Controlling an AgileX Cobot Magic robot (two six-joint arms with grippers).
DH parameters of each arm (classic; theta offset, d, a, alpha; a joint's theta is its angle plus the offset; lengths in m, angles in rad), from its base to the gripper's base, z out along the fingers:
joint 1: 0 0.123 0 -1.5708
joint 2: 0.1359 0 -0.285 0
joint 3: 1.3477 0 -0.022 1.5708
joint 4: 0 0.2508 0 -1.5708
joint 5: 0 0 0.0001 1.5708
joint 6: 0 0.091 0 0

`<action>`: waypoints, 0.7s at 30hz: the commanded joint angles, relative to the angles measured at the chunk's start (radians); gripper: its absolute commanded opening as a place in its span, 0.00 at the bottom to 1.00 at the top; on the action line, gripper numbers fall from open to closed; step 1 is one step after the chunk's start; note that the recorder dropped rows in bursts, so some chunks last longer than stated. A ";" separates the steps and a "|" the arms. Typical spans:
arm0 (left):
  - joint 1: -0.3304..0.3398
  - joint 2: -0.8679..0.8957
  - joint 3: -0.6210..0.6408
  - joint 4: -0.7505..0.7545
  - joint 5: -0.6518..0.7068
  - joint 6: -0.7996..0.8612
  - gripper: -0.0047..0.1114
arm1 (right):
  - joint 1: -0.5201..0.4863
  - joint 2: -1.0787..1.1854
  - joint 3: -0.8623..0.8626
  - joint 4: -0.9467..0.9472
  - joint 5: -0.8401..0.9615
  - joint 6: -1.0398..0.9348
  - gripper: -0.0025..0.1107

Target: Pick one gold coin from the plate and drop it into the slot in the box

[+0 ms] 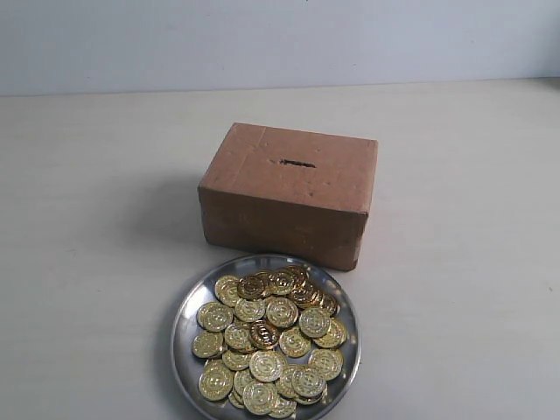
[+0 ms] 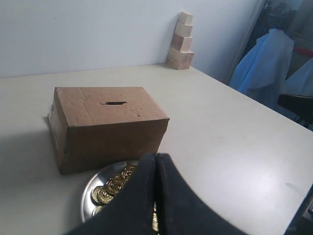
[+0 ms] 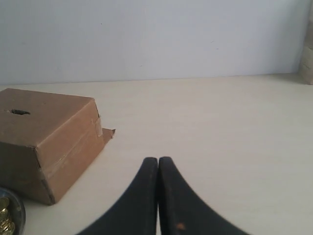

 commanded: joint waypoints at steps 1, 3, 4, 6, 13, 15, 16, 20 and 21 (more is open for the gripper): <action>-0.004 -0.005 0.004 -0.008 0.000 -0.003 0.04 | -0.006 -0.007 0.004 -0.043 -0.002 0.010 0.02; -0.004 -0.005 0.004 -0.008 0.000 -0.001 0.04 | -0.006 -0.007 0.004 -0.061 -0.002 0.016 0.02; -0.004 -0.005 0.004 -0.008 0.000 -0.001 0.04 | -0.006 -0.007 0.004 -0.063 -0.002 0.020 0.02; -0.004 -0.005 0.004 -0.008 0.000 -0.001 0.04 | -0.006 -0.007 0.004 -0.067 -0.002 0.023 0.02; -0.004 -0.005 0.004 -0.008 0.000 -0.003 0.04 | 0.050 -0.007 0.004 -0.088 -0.008 0.035 0.02; -0.004 -0.005 0.004 -0.008 0.000 -0.003 0.04 | 0.050 -0.007 0.004 -0.088 -0.008 0.035 0.02; -0.004 -0.005 0.004 -0.008 0.000 -0.003 0.04 | 0.050 -0.007 0.004 -0.088 -0.008 0.035 0.02; -0.004 -0.005 0.004 -0.008 0.000 -0.003 0.04 | 0.050 -0.007 0.004 -0.088 -0.008 0.035 0.02; -0.004 -0.005 0.004 -0.008 0.000 -0.003 0.04 | 0.050 -0.007 0.004 -0.088 -0.008 0.035 0.02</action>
